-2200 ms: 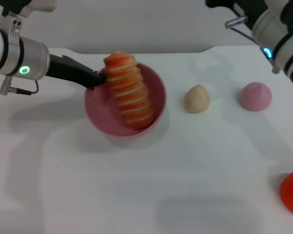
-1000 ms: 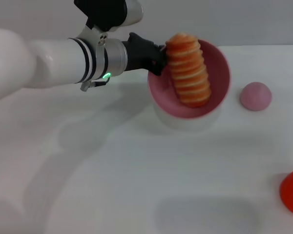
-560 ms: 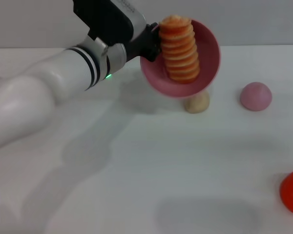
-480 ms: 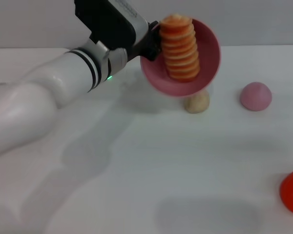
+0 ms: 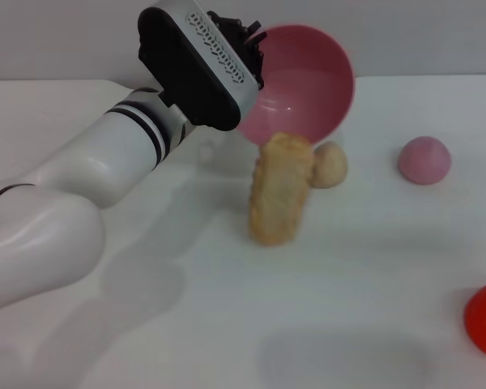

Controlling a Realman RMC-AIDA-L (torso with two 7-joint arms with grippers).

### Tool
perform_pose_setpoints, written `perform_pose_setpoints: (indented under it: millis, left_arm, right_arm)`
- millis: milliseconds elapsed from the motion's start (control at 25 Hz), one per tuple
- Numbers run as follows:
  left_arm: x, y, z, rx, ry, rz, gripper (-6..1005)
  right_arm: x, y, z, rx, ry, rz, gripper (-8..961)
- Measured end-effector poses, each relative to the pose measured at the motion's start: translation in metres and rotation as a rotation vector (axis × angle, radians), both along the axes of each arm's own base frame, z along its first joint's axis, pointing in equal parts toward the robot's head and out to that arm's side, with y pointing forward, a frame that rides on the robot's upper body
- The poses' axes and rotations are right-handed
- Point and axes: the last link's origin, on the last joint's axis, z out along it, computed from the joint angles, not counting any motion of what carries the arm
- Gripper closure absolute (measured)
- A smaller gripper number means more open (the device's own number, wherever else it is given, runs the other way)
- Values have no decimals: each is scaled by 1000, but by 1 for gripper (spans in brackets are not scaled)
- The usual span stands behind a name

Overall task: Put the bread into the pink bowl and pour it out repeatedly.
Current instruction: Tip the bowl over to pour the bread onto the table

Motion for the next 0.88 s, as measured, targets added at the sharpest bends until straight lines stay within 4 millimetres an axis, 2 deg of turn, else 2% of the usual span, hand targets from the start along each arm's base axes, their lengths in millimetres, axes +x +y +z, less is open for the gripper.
perform_pose_setpoints:
  millis: [440, 880]
  left_arm:
    - [9, 4, -4, 10, 24, -46, 931]
    - [27, 15, 7, 58, -46, -65, 931]
  right_arm:
    - [-8, 5, -8, -16, -16, 26, 313]
    - [-14, 13, -23, -78, -35, 46, 314]
